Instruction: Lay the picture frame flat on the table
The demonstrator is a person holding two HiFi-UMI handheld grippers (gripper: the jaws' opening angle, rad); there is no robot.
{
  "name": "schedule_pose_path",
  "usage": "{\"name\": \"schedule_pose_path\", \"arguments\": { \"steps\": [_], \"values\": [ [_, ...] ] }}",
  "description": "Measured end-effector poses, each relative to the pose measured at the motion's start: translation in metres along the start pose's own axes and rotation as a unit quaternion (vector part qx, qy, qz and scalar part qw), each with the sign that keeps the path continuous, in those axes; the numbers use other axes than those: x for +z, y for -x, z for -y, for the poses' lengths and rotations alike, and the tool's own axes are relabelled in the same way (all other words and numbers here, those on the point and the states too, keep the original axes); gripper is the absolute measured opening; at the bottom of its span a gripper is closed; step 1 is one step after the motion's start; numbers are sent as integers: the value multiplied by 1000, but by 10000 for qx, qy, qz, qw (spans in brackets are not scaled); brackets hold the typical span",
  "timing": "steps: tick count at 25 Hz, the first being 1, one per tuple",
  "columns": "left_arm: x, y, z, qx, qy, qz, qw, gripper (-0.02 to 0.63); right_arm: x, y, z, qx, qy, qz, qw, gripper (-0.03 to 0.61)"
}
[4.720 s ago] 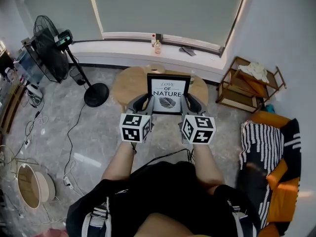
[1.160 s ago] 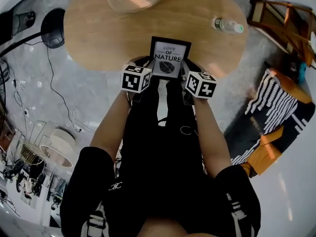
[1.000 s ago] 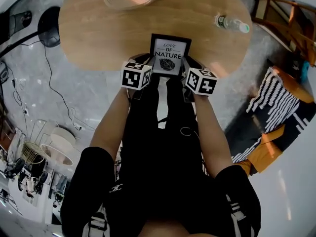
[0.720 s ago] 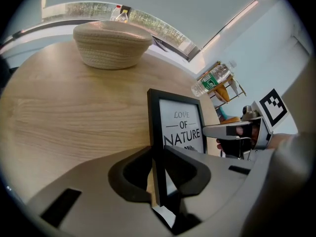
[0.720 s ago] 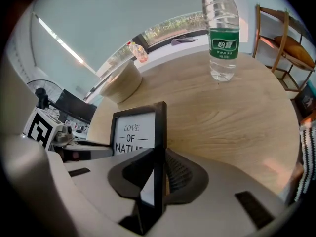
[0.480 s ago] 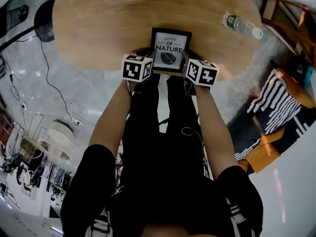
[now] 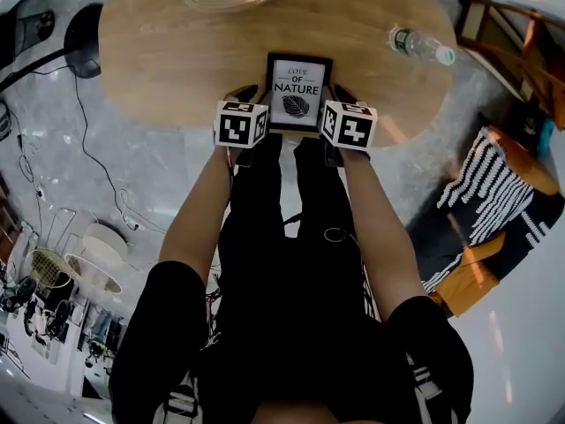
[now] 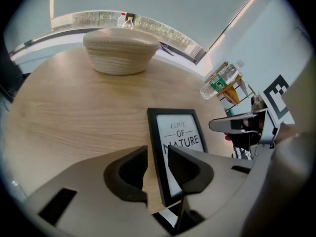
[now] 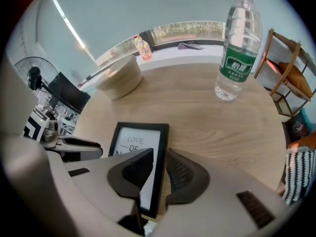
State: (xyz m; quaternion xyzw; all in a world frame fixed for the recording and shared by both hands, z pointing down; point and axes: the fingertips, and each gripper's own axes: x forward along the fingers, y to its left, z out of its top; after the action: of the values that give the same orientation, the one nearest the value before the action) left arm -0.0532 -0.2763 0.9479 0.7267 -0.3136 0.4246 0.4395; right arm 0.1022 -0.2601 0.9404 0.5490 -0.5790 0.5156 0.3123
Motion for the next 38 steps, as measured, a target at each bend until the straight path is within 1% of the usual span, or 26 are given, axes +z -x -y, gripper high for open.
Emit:
{"name": "schedule_pose_path", "arguments": {
  "steps": [3,5,7,9,10,12,13,14,15,17,19,22,24,26,28,30,31,33,35,38],
  "values": [
    [18,43,12,-29,39,332,9994,140,20,41,-15,20,328,377,9987,97],
    [37,79,22,13,51,650,9979,130,38,75,-26,14,573,713,9958,87],
    [61,118,35,58,39,1025,9947,123,58,114,-38,78,637,1078,9921,83],
    [84,159,52,151,-109,1377,9903,115,79,158,-51,155,635,1455,9872,76],
    [94,182,62,216,-232,1539,9876,107,88,181,-58,187,639,1641,9842,72],
    [112,228,84,336,-475,1851,9810,53,106,231,-73,235,656,2046,9764,58],
    [119,250,94,390,-580,1995,9774,48,114,257,-81,243,672,2297,9706,45],
    [126,273,104,441,-678,2137,9735,40,122,283,-88,237,700,2577,9634,17],
    [132,295,113,488,-770,2287,9692,37,130,309,-95,226,742,2858,9551,17],
    [144,340,128,566,-928,2601,9595,34,145,357,-108,220,826,3353,9382,17],
    [155,385,142,653,-1047,2889,9494,34,157,401,-120,196,901,3728,9233,17],
    [166,450,163,849,-1185,3286,9332,34,171,460,-128,155,924,4078,9082,15],
    [174,487,177,968,-1351,3534,9206,34,181,496,-134,231,928,4283,8986,15],
    [180,519,190,1096,-1539,3770,9067,34,189,531,-143,310,1044,4514,8856,15],
    [187,550,202,1245,-1623,4075,8900,34,199,566,-152,334,1197,4777,8697,15],
    [196,580,209,1394,-1551,4428,8720,34,209,601,-161,372,1286,5050,8527,14],
    [200,594,212,1428,-1494,4578,8647,34,213,616,-165,401,1315,5171,8448,14],
    [207,614,218,1377,-1420,4799,8548,34,218,640,-172,461,1369,5385,8302,14],
    [213,631,224,1299,-1429,4974,8457,34,224,658,-176,469,1405,5566,8175,12],
    [212,652,234,1371,-1587,5120,8330,34,222,677,-177,483,1367,5734,8063,12]
  ]
}}
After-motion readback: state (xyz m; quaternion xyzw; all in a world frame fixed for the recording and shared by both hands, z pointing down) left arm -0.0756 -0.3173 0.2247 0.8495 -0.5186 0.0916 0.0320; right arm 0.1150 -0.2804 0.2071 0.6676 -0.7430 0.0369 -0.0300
